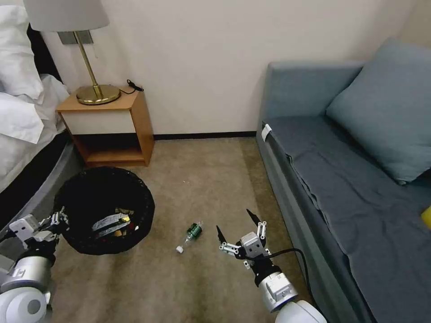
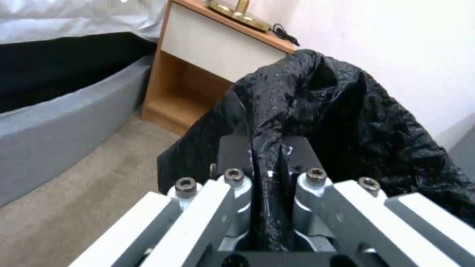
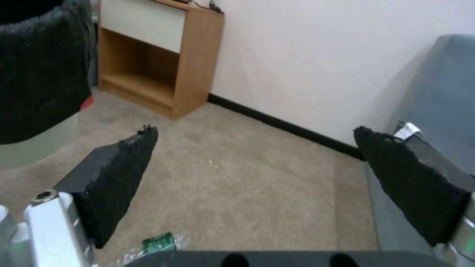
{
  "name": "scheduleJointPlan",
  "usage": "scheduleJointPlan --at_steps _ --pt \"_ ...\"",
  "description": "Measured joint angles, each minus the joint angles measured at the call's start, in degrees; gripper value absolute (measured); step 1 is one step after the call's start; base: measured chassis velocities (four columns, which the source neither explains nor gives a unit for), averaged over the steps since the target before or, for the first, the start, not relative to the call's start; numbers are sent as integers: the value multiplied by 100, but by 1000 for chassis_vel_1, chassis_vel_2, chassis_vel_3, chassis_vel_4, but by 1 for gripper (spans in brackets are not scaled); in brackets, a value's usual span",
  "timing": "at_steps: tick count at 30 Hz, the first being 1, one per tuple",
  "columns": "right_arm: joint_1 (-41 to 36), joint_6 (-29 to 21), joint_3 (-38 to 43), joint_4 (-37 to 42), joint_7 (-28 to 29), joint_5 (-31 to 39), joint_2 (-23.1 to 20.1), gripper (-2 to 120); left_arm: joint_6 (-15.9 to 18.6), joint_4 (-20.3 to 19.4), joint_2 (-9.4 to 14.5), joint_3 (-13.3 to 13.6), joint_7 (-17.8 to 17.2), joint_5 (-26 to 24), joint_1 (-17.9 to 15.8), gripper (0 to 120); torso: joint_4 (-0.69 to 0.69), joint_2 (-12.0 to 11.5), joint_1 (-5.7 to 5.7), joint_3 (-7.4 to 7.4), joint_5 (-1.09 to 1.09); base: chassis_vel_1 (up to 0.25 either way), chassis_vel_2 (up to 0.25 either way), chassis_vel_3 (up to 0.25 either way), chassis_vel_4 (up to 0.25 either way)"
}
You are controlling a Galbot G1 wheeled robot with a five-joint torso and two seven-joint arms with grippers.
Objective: Pick up the trash bin, then pick up the garbage on the floor and place it into the trash bin.
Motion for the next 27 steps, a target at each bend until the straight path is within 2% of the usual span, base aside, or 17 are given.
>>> scheduleJointPlan --at_steps 7,11,13,15,16,18,21,23,25,27 --pt "220 36 -191 -148 95 90 -27 100 0 -3 -12 29 79 40 32 6 1 0 0 0 0 -123 119 126 -117" --pt "512 57 -402 -322 111 304 -79 100 -1 -73 -19 178 182 208 78 6 0 0 0 1 -1 -101 97 70 -79" --pt "955 34 -644 -605 72 592 -137 100 16 -245 -55 365 233 341 82 6 0 0 0 1 1 -37 56 26 -57" --pt "1467 -113 -917 -819 24 1020 -169 100 46 -353 -95 435 238 404 43 6 -1 0 0 0 1 0 0 0 0" --pt "1467 -113 -917 -819 24 1020 -169 100 46 -353 -95 435 238 404 43 6 -1 0 0 0 1 0 0 0 0" --pt "1832 -301 -1113 -932 40 1429 -182 100 60 -397 -103 438 237 417 29 6 0 0 0 0 0 0 0 0 0" --pt "2489 -819 -1574 -1165 270 2752 -140 100 82 -449 -77 410 238 410 11 6 1 0 0 0 0 0 0 0 0" --pt "2598 -907 -1662 -1193 317 2958 -129 100 83 -455 -72 401 241 410 4 6 1 0 0 0 0 0 0 0 0" --pt "3190 -1241 -2184 -1390 614 3930 -62 100 83 -470 -85 347 284 398 -20 6 -1 0 0 1 0 0 0 0 0" --pt "3371 -1296 -2332 -1459 704 4190 -31 100 82 -470 -100 329 292 395 -26 6 -1 0 0 1 0 0 0 0 0"
